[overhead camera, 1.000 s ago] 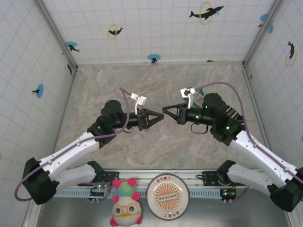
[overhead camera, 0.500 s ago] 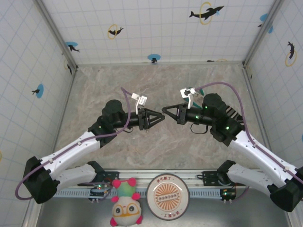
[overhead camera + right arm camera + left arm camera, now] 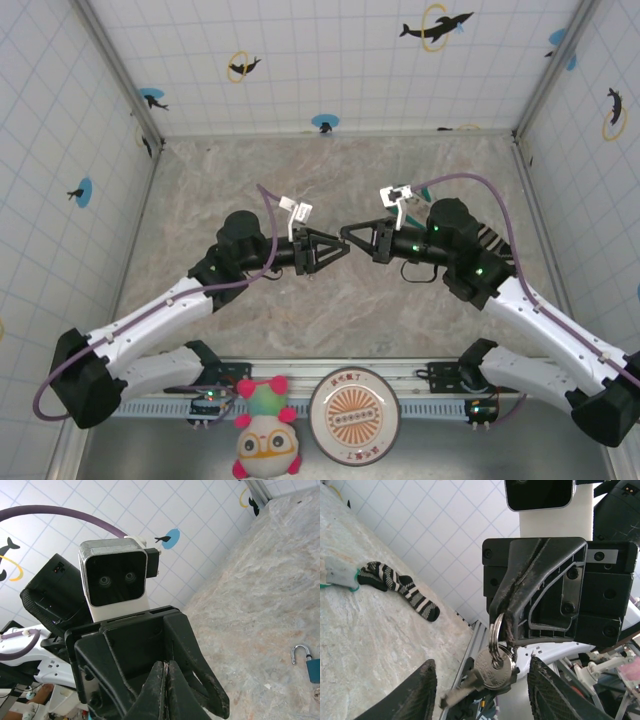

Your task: Unlock with the key

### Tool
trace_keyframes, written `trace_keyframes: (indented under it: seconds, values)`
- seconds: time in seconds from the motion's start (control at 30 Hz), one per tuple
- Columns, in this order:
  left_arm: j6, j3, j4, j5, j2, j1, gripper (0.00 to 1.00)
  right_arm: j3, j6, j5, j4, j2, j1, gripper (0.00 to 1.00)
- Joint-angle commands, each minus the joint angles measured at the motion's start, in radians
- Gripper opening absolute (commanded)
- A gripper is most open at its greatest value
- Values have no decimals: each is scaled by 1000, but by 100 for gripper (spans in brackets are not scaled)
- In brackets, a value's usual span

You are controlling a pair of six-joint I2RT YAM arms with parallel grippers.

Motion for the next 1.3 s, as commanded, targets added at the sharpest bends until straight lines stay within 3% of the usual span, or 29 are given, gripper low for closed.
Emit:
trace_keyframes:
  seconds: [0.0,0.63,1.1,1.17,1.27]
  values:
    - [7,29,36,13,-4,-6,42,-33,-7,0,44,-7,2,0]
    - [33,24,-45,-14,-39,-6,21,-14,-44,14,-19,-18,-17,0]
    - [34,18,-60,-18,-32,-6,13,-17,-47,11,-25,-38,-30,0]
    - [34,19,-60,-25,-32,-6,18,-17,-45,10,-25,-40,-31,0]
    - [36,23,-61,-44,-32,-6,45,-21,-36,-1,-16,-40,-31,0]
